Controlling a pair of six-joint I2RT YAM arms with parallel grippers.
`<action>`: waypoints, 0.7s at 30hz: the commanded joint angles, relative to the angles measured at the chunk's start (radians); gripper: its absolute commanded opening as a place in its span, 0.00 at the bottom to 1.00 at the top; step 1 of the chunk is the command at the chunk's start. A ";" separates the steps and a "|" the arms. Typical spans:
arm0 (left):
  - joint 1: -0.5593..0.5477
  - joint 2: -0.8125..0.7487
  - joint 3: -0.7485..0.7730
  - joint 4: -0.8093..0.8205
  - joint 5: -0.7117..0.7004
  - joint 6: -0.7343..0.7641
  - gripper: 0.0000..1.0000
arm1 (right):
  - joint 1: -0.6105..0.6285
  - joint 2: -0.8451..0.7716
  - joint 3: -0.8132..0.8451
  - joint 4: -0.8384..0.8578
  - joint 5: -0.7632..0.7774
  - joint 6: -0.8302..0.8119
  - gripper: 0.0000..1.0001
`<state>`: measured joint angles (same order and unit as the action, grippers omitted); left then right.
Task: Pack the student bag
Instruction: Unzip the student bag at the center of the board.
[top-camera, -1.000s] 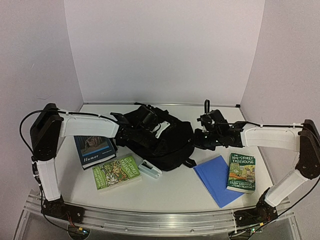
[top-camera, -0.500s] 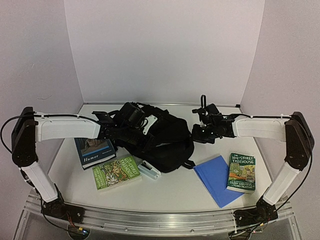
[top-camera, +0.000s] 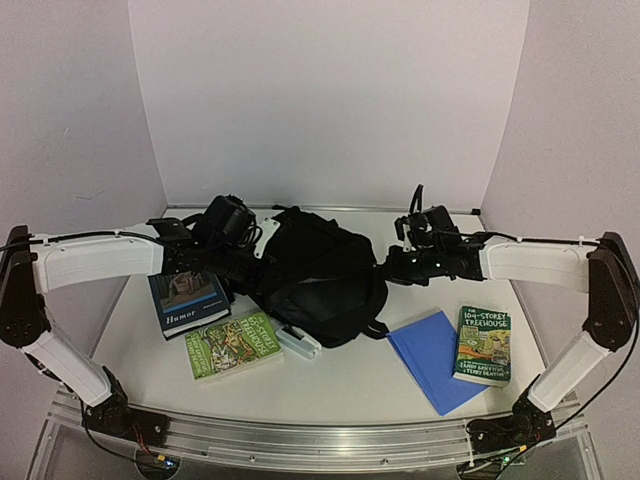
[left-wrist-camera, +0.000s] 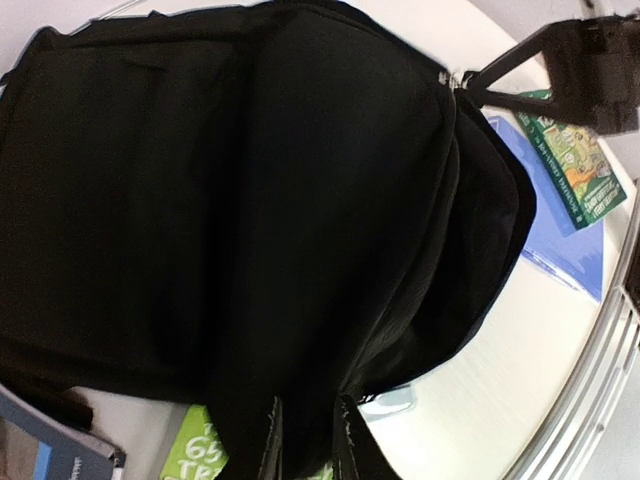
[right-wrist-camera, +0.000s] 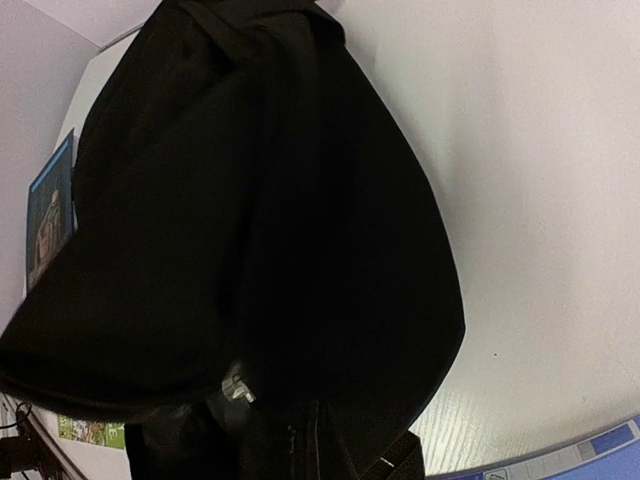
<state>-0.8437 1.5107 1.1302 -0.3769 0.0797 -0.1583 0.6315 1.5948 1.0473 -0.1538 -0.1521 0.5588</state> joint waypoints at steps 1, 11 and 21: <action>0.020 0.012 0.069 -0.075 0.097 0.012 0.44 | -0.038 -0.076 -0.041 0.057 -0.110 -0.028 0.00; -0.027 0.285 0.387 0.056 0.311 0.028 0.84 | -0.038 -0.154 -0.094 0.091 -0.165 -0.022 0.00; -0.110 0.480 0.543 0.089 0.310 0.026 0.95 | -0.038 -0.235 -0.138 0.089 -0.136 -0.005 0.00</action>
<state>-0.9301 1.9576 1.6170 -0.3303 0.3760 -0.1374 0.5896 1.4240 0.9154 -0.1142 -0.2897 0.5500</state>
